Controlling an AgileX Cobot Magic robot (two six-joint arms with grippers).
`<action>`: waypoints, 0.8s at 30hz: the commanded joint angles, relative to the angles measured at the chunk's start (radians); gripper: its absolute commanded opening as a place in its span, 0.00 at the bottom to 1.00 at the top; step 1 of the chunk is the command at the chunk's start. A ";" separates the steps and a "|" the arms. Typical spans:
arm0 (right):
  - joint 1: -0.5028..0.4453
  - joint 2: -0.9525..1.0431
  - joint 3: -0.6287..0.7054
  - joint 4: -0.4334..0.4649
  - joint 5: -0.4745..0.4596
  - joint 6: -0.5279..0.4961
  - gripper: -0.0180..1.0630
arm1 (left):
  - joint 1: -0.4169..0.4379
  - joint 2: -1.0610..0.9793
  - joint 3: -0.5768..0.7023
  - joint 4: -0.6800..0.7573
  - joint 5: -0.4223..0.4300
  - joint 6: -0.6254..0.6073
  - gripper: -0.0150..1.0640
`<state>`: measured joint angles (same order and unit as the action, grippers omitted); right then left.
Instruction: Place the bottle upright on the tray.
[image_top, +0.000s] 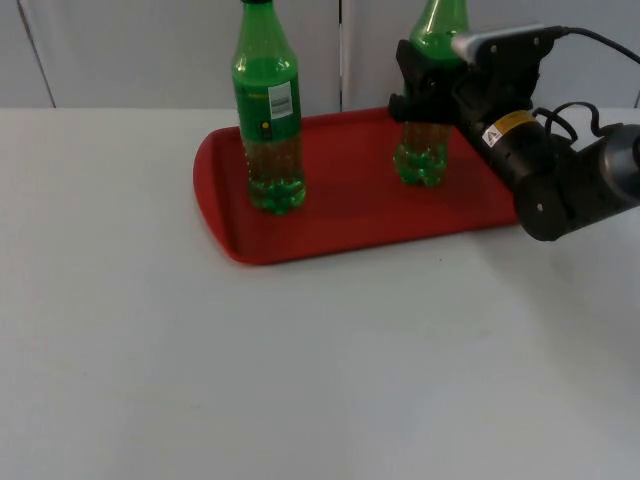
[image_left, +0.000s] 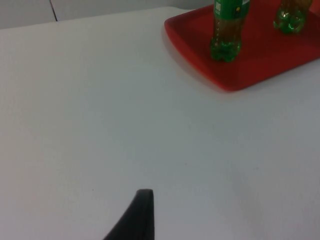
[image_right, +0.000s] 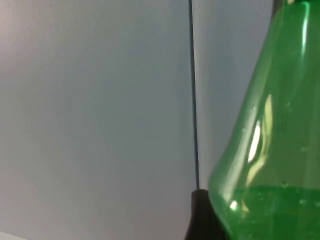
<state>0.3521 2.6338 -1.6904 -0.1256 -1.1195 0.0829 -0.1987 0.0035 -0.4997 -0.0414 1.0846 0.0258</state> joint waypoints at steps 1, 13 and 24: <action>0.001 -0.005 -0.002 -0.011 0.032 -0.004 0.08 | 0.000 -0.003 0.005 0.001 -0.011 -0.005 0.99; 0.001 -0.005 -0.002 -0.045 0.032 -0.004 0.67 | 0.000 -0.003 0.005 0.001 -0.011 -0.005 0.99; 0.001 -0.005 -0.002 -0.030 0.032 -0.004 0.68 | 0.000 -0.003 0.005 0.001 -0.011 -0.005 0.99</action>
<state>0.3521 2.6338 -1.6904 -0.1298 -1.0865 0.0829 -0.1987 0.0035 -0.4997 -0.0414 1.0846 0.0258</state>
